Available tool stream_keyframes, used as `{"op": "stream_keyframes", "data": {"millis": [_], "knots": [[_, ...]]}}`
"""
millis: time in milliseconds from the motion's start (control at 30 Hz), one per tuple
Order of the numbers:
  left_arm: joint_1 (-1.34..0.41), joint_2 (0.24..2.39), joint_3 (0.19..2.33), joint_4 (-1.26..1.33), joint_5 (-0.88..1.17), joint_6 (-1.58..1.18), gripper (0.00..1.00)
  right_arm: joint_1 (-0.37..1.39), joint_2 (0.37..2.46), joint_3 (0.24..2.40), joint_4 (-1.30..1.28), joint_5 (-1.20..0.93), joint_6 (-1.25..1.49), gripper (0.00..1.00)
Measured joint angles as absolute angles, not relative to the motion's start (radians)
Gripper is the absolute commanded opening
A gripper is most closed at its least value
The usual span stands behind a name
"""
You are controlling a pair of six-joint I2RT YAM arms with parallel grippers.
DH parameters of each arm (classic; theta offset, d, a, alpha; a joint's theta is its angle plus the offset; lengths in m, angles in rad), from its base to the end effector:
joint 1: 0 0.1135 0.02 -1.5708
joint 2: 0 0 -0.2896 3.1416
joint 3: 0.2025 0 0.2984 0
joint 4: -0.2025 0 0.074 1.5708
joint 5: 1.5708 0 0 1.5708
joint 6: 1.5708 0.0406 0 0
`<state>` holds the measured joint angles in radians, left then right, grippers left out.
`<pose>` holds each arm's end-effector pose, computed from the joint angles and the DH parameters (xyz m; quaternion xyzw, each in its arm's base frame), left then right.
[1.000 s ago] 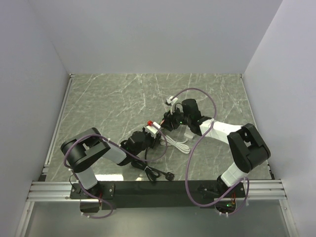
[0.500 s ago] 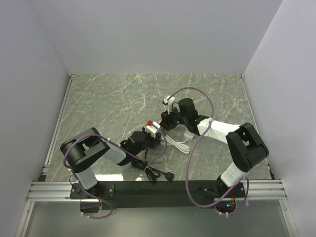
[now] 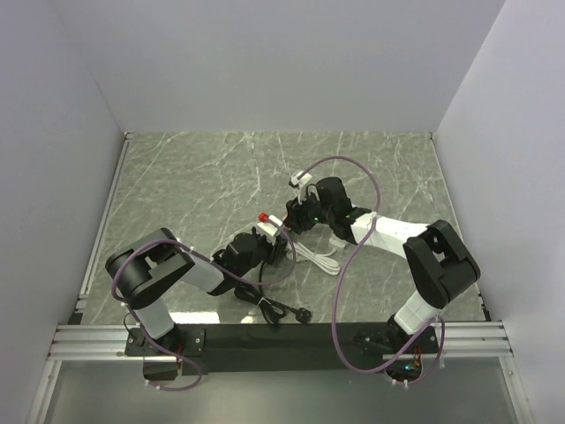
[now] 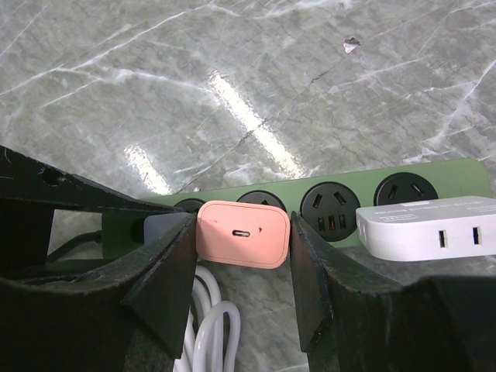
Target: Insert the plug
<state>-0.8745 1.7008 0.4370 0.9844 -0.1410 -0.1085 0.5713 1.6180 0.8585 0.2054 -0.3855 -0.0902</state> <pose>0.2050 -0.2364 0.1087 0.2584 0.7548 -0.2337 0.5558 0.3130 0.2193 0.1863 -0.3666 0.7806 0.2763 0.4241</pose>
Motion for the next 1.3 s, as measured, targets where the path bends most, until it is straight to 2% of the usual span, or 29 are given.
{"op": "stream_keyframes", "data": {"millis": [767, 1300], "knots": [[-0.873, 1.685, 0.441, 0.953, -0.192, -0.182, 0.08, 0.611, 1.589, 0.772, 0.340, -0.247, 0.057, 0.00], [-0.873, 1.677, 0.432, 0.957, -0.206, -0.200, 0.08, 0.672, 1.536, 0.750, 0.281, -0.095, 0.103, 0.00]]}}
